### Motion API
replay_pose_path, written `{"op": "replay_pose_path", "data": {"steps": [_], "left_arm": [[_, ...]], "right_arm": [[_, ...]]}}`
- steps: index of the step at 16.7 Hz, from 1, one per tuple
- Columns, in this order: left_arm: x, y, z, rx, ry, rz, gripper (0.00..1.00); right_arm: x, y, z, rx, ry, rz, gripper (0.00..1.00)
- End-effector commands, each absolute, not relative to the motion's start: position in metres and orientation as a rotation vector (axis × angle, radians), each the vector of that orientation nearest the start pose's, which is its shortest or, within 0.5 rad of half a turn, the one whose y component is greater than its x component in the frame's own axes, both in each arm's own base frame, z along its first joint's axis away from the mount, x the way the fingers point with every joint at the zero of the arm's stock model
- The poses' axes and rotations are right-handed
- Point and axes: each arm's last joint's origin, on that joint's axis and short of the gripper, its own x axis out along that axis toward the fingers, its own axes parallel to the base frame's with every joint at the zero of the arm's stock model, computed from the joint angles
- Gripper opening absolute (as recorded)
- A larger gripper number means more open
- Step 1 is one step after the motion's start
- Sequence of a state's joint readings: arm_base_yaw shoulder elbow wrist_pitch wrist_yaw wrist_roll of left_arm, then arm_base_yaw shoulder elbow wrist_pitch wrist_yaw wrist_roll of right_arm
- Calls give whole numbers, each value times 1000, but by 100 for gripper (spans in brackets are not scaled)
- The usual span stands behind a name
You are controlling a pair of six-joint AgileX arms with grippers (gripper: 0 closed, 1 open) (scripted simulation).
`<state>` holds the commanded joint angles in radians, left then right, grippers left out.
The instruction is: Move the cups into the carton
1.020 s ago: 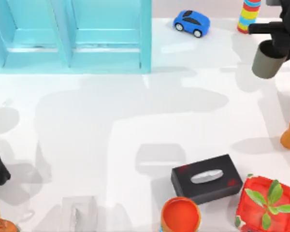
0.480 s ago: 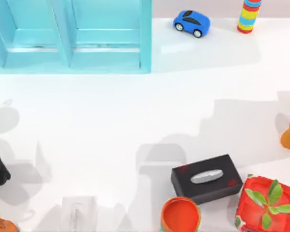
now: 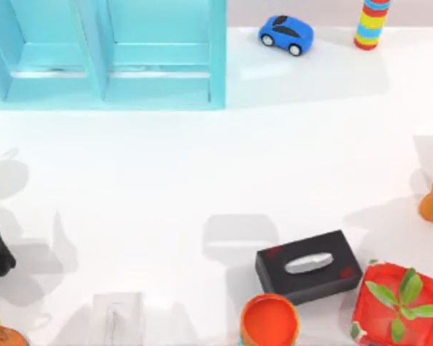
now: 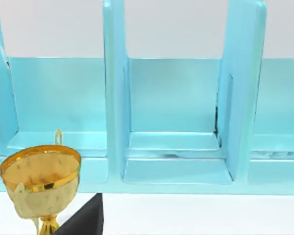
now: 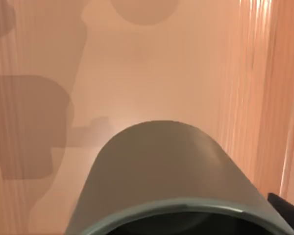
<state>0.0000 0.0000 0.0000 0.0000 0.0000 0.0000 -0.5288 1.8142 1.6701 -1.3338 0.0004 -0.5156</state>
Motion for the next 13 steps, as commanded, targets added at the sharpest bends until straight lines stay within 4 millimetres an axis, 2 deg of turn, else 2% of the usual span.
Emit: {"op": "replay_pose_path", "data": {"steps": [4,10,13], "left_arm": [[106,-1,160,0,0,0,100],[106,-1,160,0,0,0,100],[106,-1,160,0,0,0,100]], "right_arm": [[306,-172,271,-27,1491,-43,0],[308,-167,221,-29,1489,-42,0],[307,-166,217,-30,1490,-42,0]]}}
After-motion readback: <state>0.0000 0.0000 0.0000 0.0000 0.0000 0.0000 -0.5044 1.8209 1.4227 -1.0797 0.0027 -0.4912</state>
